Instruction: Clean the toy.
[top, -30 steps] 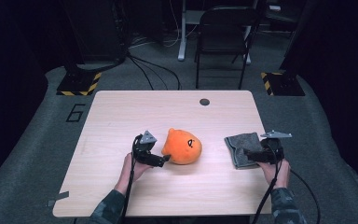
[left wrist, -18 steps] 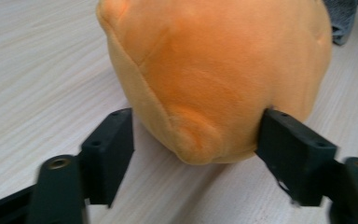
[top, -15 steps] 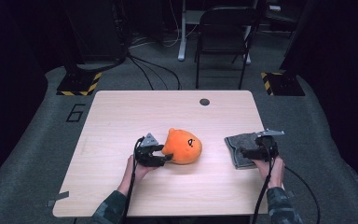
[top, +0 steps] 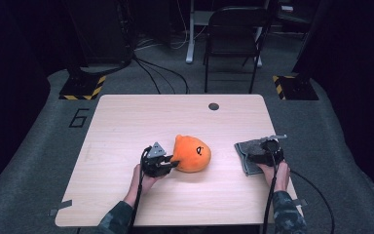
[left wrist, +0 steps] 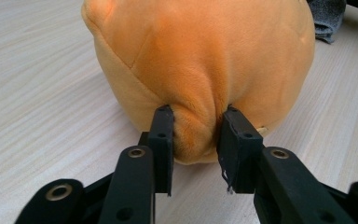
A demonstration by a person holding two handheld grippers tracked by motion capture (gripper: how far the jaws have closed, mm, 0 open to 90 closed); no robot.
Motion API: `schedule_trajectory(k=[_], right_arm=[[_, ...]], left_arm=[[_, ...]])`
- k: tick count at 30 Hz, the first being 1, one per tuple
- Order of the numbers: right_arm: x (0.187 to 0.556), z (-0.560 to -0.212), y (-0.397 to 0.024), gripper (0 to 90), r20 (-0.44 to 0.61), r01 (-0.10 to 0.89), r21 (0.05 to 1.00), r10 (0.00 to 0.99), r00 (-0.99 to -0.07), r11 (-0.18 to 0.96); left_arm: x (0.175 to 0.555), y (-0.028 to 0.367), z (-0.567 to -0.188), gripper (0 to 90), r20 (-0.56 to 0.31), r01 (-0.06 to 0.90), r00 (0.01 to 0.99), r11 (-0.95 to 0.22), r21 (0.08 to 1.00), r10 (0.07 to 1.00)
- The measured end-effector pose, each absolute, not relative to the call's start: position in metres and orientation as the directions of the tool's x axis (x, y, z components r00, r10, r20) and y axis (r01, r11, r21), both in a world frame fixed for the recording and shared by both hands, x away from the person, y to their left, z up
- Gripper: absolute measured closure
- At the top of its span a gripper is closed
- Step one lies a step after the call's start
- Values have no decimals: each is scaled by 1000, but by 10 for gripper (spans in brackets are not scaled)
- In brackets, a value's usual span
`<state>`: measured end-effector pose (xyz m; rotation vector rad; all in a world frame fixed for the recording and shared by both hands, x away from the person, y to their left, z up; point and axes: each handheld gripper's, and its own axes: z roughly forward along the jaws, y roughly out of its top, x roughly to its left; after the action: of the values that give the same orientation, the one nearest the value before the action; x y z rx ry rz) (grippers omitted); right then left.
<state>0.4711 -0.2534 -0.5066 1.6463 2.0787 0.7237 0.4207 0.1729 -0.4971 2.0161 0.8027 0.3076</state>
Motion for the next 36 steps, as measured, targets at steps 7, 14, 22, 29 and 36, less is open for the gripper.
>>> schedule_trajectory(k=[7,14,22,29,36], right_arm=[[466,-506,-251,696,43,748,642,965,-258,171],[462,-498,-251,781,120,732,669,955,-272,124],[448,-463,-235,782,162,661,741,924,-346,117],[435,-432,-214,782,183,599,790,883,-431,129],[423,-405,-166,782,162,545,816,829,-536,193]], left_arm=[[420,173,-498,713,-80,404,755,-366,839,651],[418,173,-499,716,-63,391,754,-370,843,654],[417,172,-498,720,-62,391,754,-371,842,654],[416,171,-498,729,-53,380,753,-368,848,656],[416,165,-495,734,-9,341,761,-389,856,648]])
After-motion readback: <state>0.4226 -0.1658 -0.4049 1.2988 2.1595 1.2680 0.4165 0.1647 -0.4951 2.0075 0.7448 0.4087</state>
